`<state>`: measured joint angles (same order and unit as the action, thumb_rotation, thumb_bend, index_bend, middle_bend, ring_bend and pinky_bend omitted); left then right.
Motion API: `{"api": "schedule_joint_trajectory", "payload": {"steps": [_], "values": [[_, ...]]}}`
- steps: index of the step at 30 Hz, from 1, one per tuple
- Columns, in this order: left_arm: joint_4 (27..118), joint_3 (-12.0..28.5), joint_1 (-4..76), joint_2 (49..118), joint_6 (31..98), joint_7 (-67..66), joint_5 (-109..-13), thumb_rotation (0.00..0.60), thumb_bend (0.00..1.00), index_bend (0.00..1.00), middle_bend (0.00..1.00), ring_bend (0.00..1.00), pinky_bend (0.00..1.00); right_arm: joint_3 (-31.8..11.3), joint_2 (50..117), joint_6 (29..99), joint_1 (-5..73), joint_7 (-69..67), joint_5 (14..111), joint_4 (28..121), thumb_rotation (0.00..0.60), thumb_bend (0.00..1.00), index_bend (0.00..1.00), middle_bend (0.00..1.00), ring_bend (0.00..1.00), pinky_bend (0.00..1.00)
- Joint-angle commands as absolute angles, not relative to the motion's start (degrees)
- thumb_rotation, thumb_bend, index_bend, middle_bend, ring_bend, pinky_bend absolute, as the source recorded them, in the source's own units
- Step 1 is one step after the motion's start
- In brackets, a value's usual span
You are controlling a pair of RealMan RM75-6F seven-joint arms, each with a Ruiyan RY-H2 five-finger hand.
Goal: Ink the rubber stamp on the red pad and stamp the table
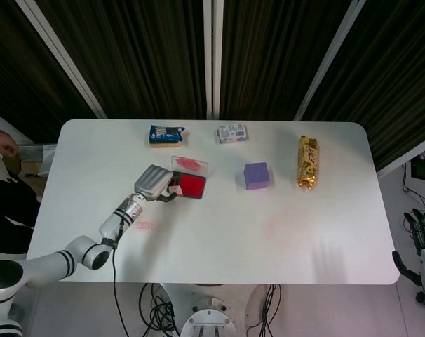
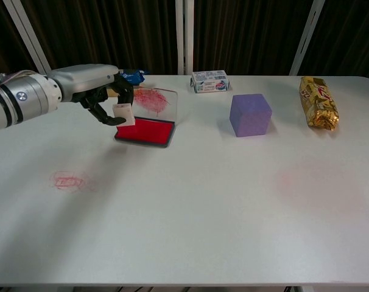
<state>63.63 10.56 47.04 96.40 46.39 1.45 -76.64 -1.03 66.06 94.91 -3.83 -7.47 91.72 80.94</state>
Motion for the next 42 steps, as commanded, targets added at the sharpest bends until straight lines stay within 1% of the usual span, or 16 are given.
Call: {"api": "schedule_joint_trajectory", "payload": {"steps": [1, 14, 26, 31, 35, 39, 42], "values": [[58.5, 12.1, 49.0, 100.2, 44.8, 1.4, -74.2, 0.6, 0.4, 0.59, 0.61, 1.0, 1.0, -1.0, 66.0, 94.8, -3.8, -7.4, 91.8, 81.1, 0.6, 0.26, 0.0, 0.0, 0.0, 0.0], [44.7, 13.6, 52.9, 107.8, 40.6, 6.2, -72.1, 0.6, 0.41, 0.59, 0.61, 1.0, 1.0, -1.2, 65.6, 94.6, -3.9, -6.9, 91.2, 81.6, 0.6, 0.26, 0.0, 0.0, 0.0, 0.0], [37.7, 11.9, 54.1, 111.9, 39.4, 10.1, -74.1, 0.6, 0.42, 0.6, 0.61, 1.0, 1.0, -1.2, 65.8, 94.3, -4.0, -7.8, 90.7, 80.7, 0.6, 0.26, 0.0, 0.0, 0.0, 0.0], [35.9, 11.6, 54.1, 113.0, 39.4, 11.4, -74.6, 0.6, 0.42, 0.6, 0.61, 1.0, 1.0, -1.3, 66.0, 94.1, -4.0, -8.0, 90.7, 80.4, 0.6, 0.26, 0.0, 0.0, 0.0, 0.0], [35.8, 11.8, 54.5, 112.5, 40.1, 12.2, -75.0, 0.6, 0.42, 0.6, 0.61, 1.0, 1.0, -1.4, 65.8, 94.3, -4.0, -8.0, 90.7, 80.5, 0.6, 0.26, 0.0, 0.0, 0.0, 0.0], [37.6, 12.6, 54.9, 110.9, 41.4, 12.4, -75.3, 0.6, 0.42, 0.6, 0.61, 1.0, 1.0, -1.4, 65.8, 94.2, -3.9, -8.0, 90.7, 80.6, 0.6, 0.26, 0.0, 0.0, 0.0, 0.0], [41.1, 13.1, 54.7, 108.1, 42.0, 11.9, -75.1, 0.6, 0.42, 0.6, 0.61, 1.0, 1.0, -1.5, 65.9, 94.1, -3.8, -8.0, 90.7, 80.7, 0.6, 0.26, 0.0, 0.0, 0.0, 0.0]]}}
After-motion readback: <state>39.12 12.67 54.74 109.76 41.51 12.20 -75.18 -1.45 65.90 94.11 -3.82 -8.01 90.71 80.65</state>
